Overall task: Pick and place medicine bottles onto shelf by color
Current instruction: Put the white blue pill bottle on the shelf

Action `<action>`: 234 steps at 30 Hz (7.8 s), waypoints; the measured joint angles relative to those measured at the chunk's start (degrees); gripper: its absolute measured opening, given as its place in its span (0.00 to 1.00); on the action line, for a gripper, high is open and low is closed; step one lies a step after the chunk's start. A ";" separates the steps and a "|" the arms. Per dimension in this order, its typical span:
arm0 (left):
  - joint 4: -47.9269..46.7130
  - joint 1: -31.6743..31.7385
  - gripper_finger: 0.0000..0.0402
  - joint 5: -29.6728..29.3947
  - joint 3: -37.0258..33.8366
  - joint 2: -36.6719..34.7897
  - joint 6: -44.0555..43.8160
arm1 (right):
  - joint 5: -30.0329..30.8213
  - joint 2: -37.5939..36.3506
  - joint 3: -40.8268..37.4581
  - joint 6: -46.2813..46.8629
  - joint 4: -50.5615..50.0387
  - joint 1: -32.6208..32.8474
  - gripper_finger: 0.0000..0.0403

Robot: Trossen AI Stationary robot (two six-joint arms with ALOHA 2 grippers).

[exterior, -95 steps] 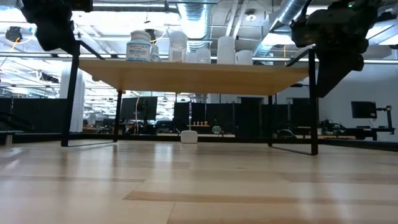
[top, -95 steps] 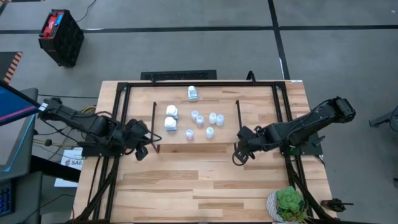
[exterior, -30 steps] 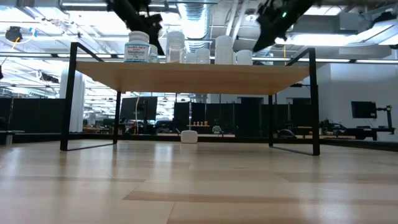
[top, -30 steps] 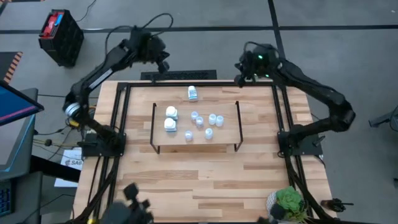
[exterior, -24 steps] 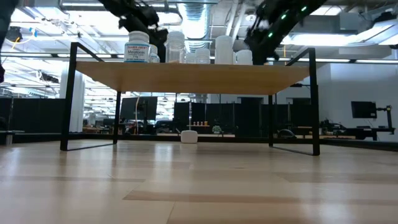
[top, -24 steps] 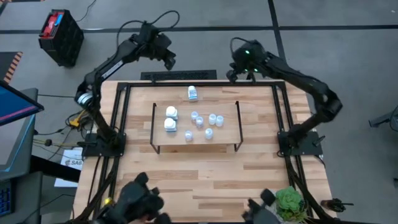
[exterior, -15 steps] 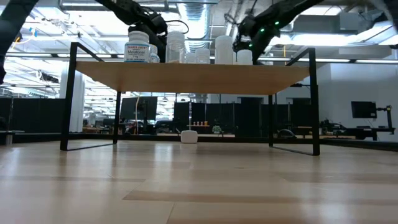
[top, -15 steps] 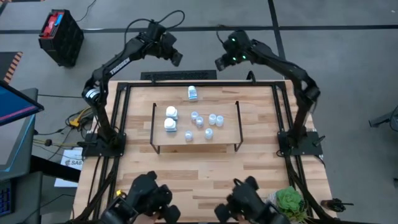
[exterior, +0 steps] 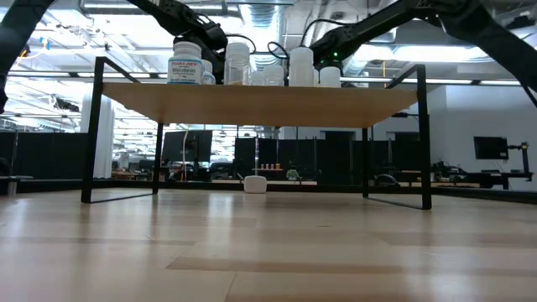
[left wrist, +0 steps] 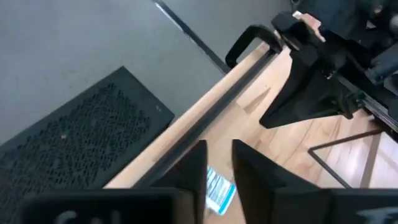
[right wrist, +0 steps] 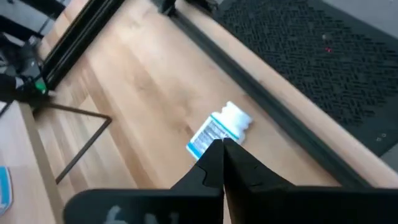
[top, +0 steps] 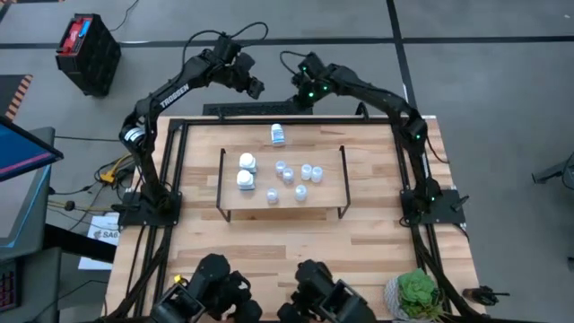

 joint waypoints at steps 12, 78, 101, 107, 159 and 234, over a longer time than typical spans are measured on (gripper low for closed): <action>-4.28 -0.71 0.46 6.33 -0.09 9.37 -0.57 | -0.05 -0.11 0.04 1.33 -2.58 -0.21 0.21; -15.23 -10.22 0.54 -18.69 1.00 26.61 -26.92 | 4.62 -23.67 0.04 -17.64 -24.30 -8.83 0.21; -23.10 -9.09 0.51 -2.56 28.79 11.35 6.27 | 4.58 -23.65 0.04 -21.95 -22.74 -9.31 0.21; -23.62 -9.15 0.51 8.07 28.94 4.67 18.91 | 3.42 -23.65 0.04 -25.66 -19.22 -8.69 0.21; -3.63 -38.30 0.51 28.33 -33.30 -44.69 27.70 | 18.48 -44.93 0.04 -8.90 -17.23 37.36 0.21; 101.84 -92.58 0.52 -72.07 -65.75 6.64 -6.70 | 62.89 -21.79 -52.69 35.29 34.36 77.09 0.21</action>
